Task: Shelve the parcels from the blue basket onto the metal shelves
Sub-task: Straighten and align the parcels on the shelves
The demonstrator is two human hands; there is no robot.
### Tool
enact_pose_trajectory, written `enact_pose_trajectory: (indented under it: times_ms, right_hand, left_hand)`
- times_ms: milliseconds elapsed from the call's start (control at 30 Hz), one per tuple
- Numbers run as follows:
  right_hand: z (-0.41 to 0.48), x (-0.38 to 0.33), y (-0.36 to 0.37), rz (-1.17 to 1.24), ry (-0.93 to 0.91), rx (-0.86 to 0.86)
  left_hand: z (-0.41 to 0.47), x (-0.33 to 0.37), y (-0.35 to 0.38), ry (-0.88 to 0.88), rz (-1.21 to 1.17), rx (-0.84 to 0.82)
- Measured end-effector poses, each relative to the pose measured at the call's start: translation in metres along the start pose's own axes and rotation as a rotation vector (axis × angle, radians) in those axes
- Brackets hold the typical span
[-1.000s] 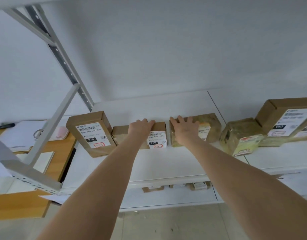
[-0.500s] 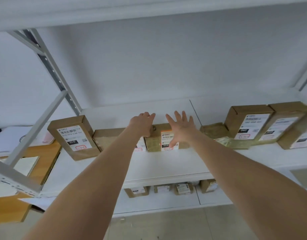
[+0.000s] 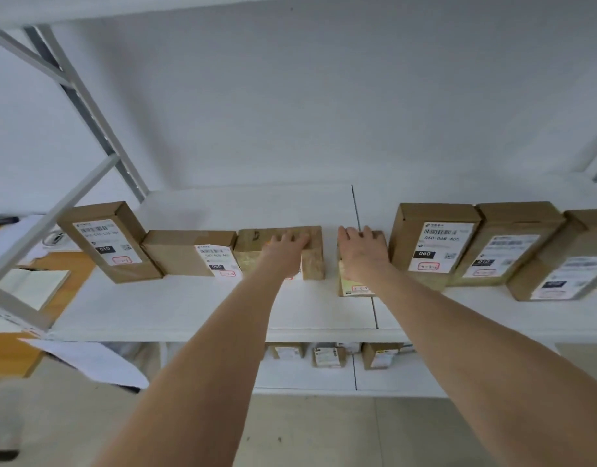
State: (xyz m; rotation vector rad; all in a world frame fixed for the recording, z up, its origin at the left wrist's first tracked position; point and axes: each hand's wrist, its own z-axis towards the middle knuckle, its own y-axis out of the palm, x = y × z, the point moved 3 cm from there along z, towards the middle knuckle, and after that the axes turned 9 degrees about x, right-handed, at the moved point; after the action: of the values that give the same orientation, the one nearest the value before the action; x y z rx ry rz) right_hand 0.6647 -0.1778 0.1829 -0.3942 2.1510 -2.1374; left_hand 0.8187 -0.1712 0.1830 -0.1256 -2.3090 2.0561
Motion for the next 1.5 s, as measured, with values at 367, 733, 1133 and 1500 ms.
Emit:
enact_pose_trajectory:
  times_ms: [367, 733, 1133, 1500]
  right_hand:
    - [0.029, -0.011, -0.002, 0.138, -0.052, 0.099]
    - [0.007, 0.007, -0.054, 0.462, -0.069, 0.039]
    - [-0.03, 0.078, -0.105, 0.381, -0.113, 0.224]
    - [-0.068, 0.168, -0.12, 0.323, -0.174, 0.227]
  left_hand:
    - [0.009, -0.01, -0.005, 0.038, -0.079, -0.027]
    - [0.004, -0.005, -0.024, 0.001, -0.019, -0.043]
    - [-0.007, 0.086, -0.106, -0.02, 0.005, 0.205]
    - [-0.039, 0.164, -0.139, -0.085, -0.037, 0.308]
